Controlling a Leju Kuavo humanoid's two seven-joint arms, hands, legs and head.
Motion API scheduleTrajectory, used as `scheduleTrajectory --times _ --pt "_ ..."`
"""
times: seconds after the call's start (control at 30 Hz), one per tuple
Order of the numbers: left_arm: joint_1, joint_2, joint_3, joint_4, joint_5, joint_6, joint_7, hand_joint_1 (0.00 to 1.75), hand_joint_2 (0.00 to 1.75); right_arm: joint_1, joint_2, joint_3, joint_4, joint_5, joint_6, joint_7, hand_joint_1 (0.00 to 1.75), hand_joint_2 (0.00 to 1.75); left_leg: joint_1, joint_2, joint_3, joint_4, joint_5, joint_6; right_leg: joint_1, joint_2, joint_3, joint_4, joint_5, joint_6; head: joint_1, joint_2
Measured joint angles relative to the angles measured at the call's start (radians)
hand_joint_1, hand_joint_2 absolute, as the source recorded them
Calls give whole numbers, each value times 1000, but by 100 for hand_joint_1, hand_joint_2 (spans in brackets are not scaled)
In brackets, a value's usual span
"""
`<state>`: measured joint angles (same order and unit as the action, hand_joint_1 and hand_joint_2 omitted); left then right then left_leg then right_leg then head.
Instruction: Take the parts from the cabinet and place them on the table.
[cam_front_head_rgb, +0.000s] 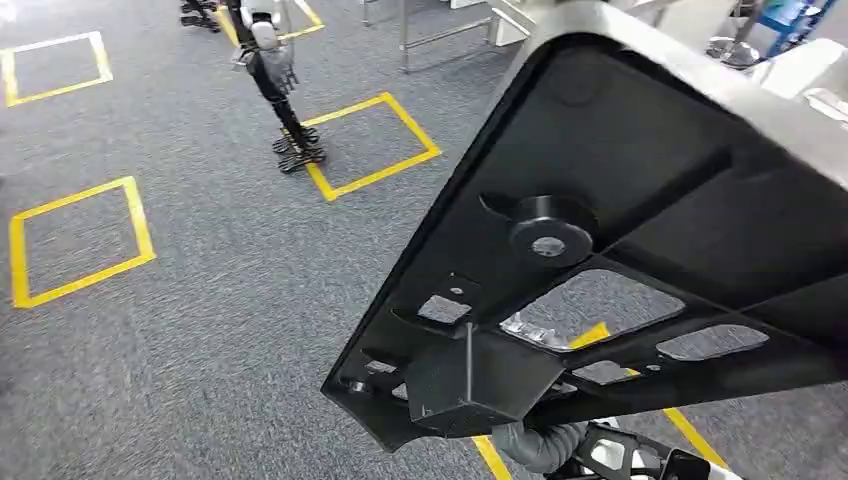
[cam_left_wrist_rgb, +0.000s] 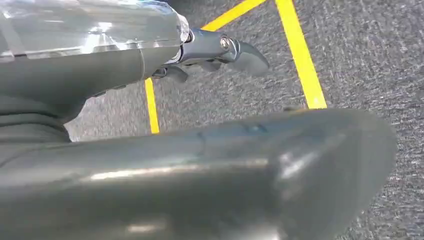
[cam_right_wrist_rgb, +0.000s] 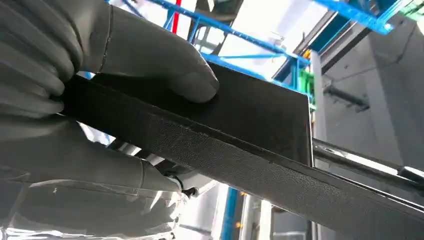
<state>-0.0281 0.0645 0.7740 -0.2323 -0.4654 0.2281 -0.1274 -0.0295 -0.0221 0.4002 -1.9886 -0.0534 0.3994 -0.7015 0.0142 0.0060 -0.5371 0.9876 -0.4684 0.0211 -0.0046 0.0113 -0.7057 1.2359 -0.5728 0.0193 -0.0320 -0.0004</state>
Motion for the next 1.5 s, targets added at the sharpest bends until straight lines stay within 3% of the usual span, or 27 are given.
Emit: scheduleTrajectory --times 0.03,0.1,0.17,0.2,0.23,0.37,0.43,0.47,0.53,0.57,0.6,0.67,0.7,0.73,0.87,0.9,0.97,1.03,1.07,1.1,1.17,1.2,1.23,1.27,1.4,1.47,1.5 --pt "3 -1 2 0 3 0 -1 0 0 2 0 3 3 2 3 0 175 175 -1 14 -1 0 -1 0 -3 -2 -32 64 -21 3 0 0" --pt "3 -6 6 0 2 -1 -1 0 0 8 0 6 10 9 6 0 175 175 -2 39 0 1 -3 -1 -6 -7 -29 60 8 6 0 0" --pt "1 -14 6 0 -5 -3 0 0 0 9 0 7 11 17 7 0 175 175 -2 60 6 1 -8 -5 -5 -28 64 -108 90 0 0 0" --pt "1 -19 6 0 -6 -3 2 0 0 8 0 7 11 19 7 0 175 175 -3 69 12 1 -11 -9 0 -64 117 -198 119 -8 0 0" --pt "2 -23 6 0 -8 -4 3 0 0 6 0 7 11 21 8 0 175 175 -10 76 14 3 -17 -16 13 -96 132 -232 107 -15 0 0" --pt "-6 -35 6 0 -17 -11 5 0 0 3 0 7 15 25 10 1 175 175 -12 115 26 -2 -21 -37 13 -45 127 -240 117 -34 0 0" --pt "-8 -38 6 0 -20 -18 11 0 0 -5 3 7 16 30 10 3 175 175 -3 44 7 49 -61 -44 1 -28 137 -250 124 -47 0 0" --pt "-7 -40 6 0 -23 -19 16 0 0 -9 5 7 17 33 10 6 175 175 -1 18 -28 124 -102 -47 1 -18 136 -250 125 -49 0 0" --pt "-2 -40 6 0 -26 -19 27 0 0 -9 5 7 21 34 13 9 175 175 -1 3 -109 285 -165 -52 2 7 134 -249 125 -50 0 0" --pt "-1 -42 6 0 -26 -19 30 0 0 -9 5 7 23 35 13 10 175 175 -1 3 -133 325 -167 -54 2 20 134 -248 125 -50 0 0" --pt "1 -43 6 0 -26 -18 30 0 0 -9 5 7 27 35 16 10 175 175 -1 2 -132 311 -140 -54 1 34 135 -245 125 -49 0 0" --pt "0 -46 6 0 -26 -17 29 0 0 -9 5 7 31 35 22 10 175 175 3 -6 -69 156 -42 -52 0 61 136 -239 122 -45 0 0" --pt "1 -47 6 0 -26 -17 27 0 0 -9 5 7 32 35 22 10 175 175 7 -37 -31 68 1 -51 -1 72 136 -234 120 -41 0 0" --pt "2 -48 6 0 -27 -17 25 0 0 -10 5 7 34 35 22 9 175 175 11 -90 -14 30 -9 -48 2 82 132 -230 118 -35 0 0" --pt "-1 -50 7 0 -36 -24 21 0 0 -3 1 7 35 37 8 6 175 175 3 -56 -11 19 -6 -25 -3 126 115 -230 127 -6 0 0" --pt "-2 -52 7 0 -36 -28 21 0 0 -1 -2 7 34 37 6 6 175 175 12 -39 -10 10 2 -14 -5 115 113 -222 121 -4 0 0" --pt "-1 -52 7 0 -36 -31 19 0 0 -1 -9 7 33 35 6 4 175 175 6 -16 -10 8 3 -2 0 20 66 -128 56 4 0 0" --pt "5 -52 10 0 -35 -31 19 0 0 1 -14 7 33 34 7 4 175 175 2 12 -11 8 1 1 -3 -1 -11 30 -14 11 0 0" --pt "6 -52 13 0 -34 -30 19 0 0 2 -16 7 33 32 7 4 175 175 0 27 -12 8 0 1 -4 -3 -34 77 -24 13 0 0" --pt "5 -52 17 0 -30 -29 19 0 0 3 -21 7 34 29 6 4 175 175 0 39 -12 8 -1 0 -5 -5 -33 75 -9 14 0 0" --pt "2 -54 24 0 -30 -29 14 0 0 2 -24 7 34 23 4 4 175 175 -1 61 -8 9 -4 -2 -6 -16 38 -56 65 9 0 0" --pt "2 -55 24 0 -30 -29 8 0 0 1 -27 7 33 22 1 4 175 175 -2 71 -3 9 -7 -5 -3 -39 99 -162 107 2 0 0" --pt "2 -55 25 0 -30 -31 7 0 0 -2 -29 7 33 22 -1 4 175 175 -3 78 2 9 -9 -8 6 -99 135 -231 109 -10 0 0" --pt "3 -57 26 0 -32 -31 4 0 0 -5 -31 7 33 22 -4 4 175 175 -9 87 3 11 -14 -15 10 -101 136 -234 109 -15 0 0" --pt "-3 -56 29 0 -36 -38 3 0 0 -18 -34 7 28 5 -16 18 175 175 -9 126 17 4 -18 -39 9 -47 135 -245 118 -34 0 0" --pt "-5 -55 31 0 -38 -39 4 0 0 -35 -34 7 22 -6 -21 39 175 175 1 29 -11 76 -71 -44 1 -29 140 -253 127 -45 0 0" --pt "-3 -52 33 0 -40 -38 6 0 0 -44 -31 8 21 -6 -26 53 175 175 2 10 -48 157 -113 -47 1 -17 139 -253 127 -48 0 0"
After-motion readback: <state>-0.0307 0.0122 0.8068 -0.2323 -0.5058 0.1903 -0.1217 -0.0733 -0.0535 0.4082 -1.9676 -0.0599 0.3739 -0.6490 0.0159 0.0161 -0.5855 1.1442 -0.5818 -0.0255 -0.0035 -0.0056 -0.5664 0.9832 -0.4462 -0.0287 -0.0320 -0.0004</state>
